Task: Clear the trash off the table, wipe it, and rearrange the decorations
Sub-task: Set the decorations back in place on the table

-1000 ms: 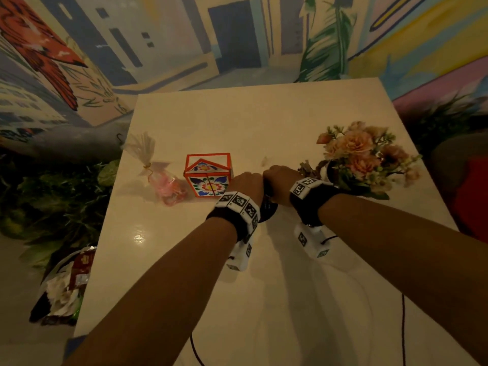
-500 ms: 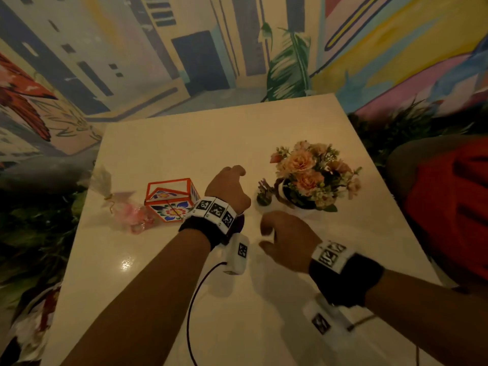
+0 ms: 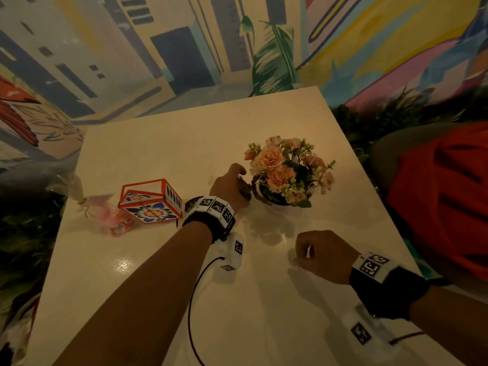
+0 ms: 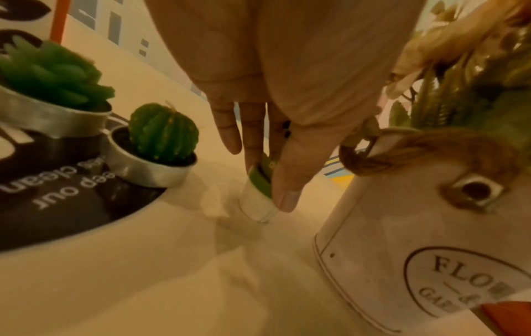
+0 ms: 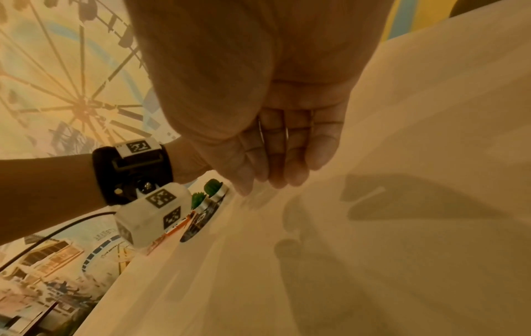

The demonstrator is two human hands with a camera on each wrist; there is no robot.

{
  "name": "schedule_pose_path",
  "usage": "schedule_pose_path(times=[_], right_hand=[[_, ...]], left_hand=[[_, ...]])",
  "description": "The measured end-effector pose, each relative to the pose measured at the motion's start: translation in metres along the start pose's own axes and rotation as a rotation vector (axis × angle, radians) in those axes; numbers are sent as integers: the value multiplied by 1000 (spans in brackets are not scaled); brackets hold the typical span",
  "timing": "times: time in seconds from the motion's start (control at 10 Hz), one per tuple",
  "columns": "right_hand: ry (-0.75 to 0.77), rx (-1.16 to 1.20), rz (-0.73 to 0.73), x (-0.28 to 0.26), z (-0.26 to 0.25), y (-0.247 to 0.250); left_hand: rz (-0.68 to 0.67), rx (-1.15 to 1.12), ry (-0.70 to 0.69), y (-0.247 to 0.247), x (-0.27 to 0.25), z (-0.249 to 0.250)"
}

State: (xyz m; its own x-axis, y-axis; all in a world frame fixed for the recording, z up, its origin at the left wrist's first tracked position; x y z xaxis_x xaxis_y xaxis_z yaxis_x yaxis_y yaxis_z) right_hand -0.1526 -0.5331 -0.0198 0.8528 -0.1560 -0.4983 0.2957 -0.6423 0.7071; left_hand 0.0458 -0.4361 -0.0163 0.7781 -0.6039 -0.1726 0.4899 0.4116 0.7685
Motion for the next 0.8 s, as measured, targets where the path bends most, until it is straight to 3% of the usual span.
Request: schedule_pose_path(times=[0.3,0.5,0.8], right_hand=[[-176,339,280,22,32,52],[-143,687,301,46,18,60],[-146,667,322,62,17,52]], left_hand=[[168,-82,120,2,-16,-9],[148,-98,140,7,-20,-5],[459,-202,43,62,-91,-9]])
Point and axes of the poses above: each hand's wrist, its own x-axis towards the middle knuckle, its own y-axis out of the back of the hand, z = x × y, the point moved 10 cm from there along x, towards the middle knuckle, and after that the axes turned 6 degrees about -y, right-handed, at the moved point
